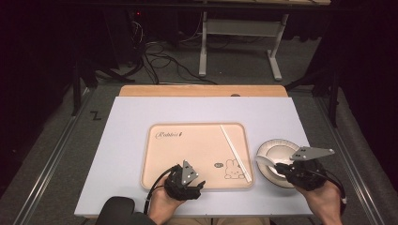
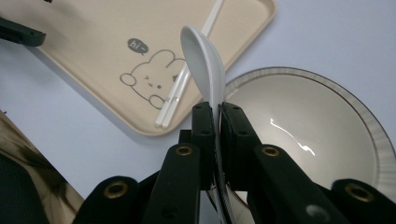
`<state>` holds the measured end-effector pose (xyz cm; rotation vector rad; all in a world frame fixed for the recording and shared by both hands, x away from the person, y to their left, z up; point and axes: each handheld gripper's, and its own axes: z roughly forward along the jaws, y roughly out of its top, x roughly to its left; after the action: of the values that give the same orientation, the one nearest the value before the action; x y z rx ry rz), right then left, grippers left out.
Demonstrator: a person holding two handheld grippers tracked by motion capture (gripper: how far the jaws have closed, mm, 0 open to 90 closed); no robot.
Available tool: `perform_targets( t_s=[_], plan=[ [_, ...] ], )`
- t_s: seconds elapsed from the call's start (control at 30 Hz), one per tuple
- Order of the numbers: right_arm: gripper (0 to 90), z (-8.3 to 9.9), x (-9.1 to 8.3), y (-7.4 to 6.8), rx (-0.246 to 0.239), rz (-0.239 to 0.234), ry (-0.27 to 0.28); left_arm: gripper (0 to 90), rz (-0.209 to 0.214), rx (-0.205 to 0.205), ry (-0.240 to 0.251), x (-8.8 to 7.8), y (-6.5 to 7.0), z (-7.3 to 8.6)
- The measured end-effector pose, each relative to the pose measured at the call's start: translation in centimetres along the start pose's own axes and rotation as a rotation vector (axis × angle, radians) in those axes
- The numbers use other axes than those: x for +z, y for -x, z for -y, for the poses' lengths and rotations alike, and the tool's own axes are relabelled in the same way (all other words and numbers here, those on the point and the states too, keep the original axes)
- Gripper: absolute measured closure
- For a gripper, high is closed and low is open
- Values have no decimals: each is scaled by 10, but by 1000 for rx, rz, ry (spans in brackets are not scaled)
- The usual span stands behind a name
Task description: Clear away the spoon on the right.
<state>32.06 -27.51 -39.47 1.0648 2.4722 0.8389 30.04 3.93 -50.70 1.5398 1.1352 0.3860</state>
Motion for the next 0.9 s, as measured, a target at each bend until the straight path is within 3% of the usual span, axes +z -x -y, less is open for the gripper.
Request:
perform_targets(
  t_s=[0.3,0.9],
  plan=[
    [857,-21,30,-15,-51,-37,-18,333,-44,-21,26,-12,-7,0],
    [856,-46,68,-9,-68,-24,-56,334,-142,-58,63,-35,-19,4]
  ],
)
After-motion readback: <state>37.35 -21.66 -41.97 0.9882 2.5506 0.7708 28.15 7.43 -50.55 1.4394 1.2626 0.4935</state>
